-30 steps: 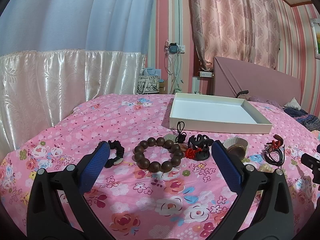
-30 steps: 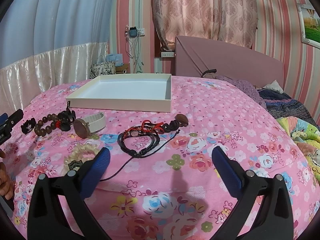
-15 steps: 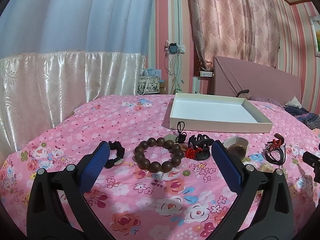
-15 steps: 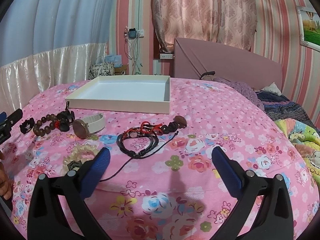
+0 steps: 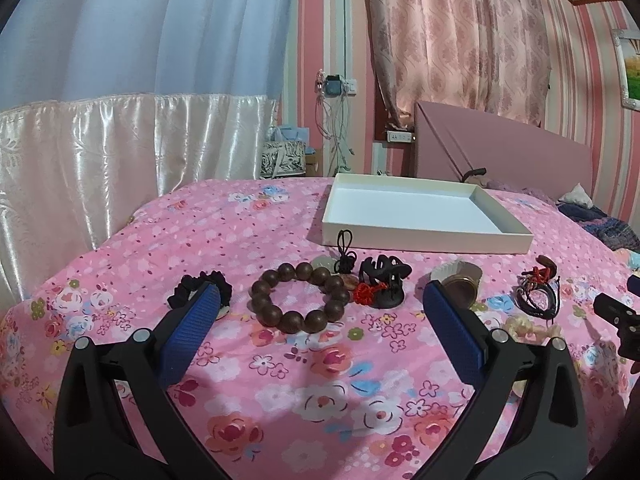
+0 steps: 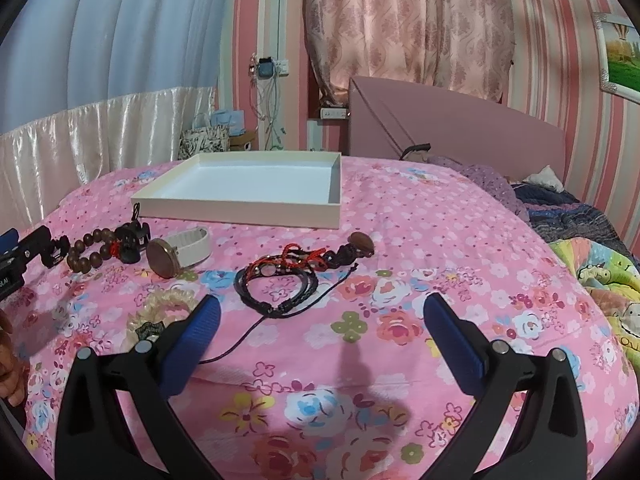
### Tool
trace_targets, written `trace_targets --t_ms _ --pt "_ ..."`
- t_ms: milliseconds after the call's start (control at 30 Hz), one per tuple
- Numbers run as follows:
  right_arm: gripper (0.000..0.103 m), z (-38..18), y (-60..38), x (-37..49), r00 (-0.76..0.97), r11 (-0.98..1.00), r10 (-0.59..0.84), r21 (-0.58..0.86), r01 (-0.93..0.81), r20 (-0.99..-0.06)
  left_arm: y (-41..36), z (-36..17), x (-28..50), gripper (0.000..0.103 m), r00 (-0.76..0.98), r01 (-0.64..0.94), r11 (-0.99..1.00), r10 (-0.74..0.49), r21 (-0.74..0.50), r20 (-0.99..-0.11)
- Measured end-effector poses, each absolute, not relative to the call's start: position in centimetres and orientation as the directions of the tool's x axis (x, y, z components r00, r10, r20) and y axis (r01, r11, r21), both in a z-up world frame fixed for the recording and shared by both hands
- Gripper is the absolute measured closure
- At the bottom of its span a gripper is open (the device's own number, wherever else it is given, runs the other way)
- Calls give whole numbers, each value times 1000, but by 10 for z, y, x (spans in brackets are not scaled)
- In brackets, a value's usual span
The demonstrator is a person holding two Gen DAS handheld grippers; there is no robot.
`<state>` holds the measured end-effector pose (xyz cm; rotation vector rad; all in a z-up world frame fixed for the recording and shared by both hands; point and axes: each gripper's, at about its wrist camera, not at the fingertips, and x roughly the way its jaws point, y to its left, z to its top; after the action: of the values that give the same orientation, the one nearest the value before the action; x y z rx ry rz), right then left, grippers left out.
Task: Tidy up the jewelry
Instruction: 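Reach the right tool to the beige fuzzy scrunchie and grasp it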
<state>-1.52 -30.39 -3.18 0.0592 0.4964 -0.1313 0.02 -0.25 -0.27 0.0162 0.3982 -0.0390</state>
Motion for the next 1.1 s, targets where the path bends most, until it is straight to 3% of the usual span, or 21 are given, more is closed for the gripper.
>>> trace_targets --t_ms 500,867,1100 --pt "2 -31 -300 -15 872 992 -108 9 127 -478 1 -2 -1 3 921 31 999 -34 -12 -389" --pt "3 -32 -286 -11 873 997 -73 -20 73 -482 10 -7 3 3 888 44 998 -61 -48 -455" --pt "21 -37 -274 2 837 999 26 53 3 -547 24 -15 17 3 843 65 997 -80 -48 -533"
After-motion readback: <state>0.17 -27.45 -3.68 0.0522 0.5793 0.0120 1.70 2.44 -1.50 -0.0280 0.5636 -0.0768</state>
